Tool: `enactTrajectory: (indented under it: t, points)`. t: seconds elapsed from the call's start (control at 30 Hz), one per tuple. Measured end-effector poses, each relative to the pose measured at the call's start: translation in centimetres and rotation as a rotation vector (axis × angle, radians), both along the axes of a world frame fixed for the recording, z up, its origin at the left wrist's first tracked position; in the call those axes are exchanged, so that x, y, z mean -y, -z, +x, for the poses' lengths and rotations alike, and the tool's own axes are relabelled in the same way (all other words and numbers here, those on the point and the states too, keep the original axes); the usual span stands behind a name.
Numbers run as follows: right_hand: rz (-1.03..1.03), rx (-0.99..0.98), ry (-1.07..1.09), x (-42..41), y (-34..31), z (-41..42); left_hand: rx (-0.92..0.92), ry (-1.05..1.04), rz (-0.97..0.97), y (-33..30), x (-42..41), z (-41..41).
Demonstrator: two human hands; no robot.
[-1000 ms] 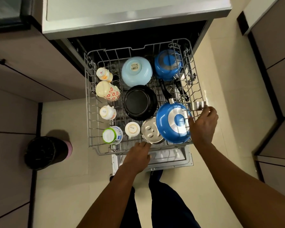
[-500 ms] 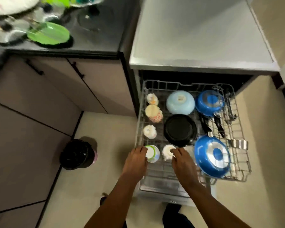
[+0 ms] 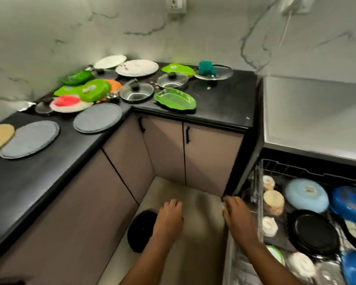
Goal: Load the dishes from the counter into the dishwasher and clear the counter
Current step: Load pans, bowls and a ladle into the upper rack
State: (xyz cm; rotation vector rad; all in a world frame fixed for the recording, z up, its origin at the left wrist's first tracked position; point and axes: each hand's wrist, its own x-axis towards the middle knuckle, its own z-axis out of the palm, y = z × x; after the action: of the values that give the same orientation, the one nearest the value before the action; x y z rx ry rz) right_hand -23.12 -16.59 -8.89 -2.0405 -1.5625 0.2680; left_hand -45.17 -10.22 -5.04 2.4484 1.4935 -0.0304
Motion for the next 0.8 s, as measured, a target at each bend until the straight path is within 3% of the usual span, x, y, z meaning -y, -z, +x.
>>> enactTrajectory:
  t: [0.4,0.8]
  points:
    - [0.135,-0.039,-0.184,-16.1,-4.2,-8.5,0.196,-0.227,0.155,-3.8,-13.0,-8.4]
    - [0.271,-0.127,-0.465,-42.6,-8.1,-11.9,0.231,-0.542,0.301,-7.8,-38.6,-12.8]
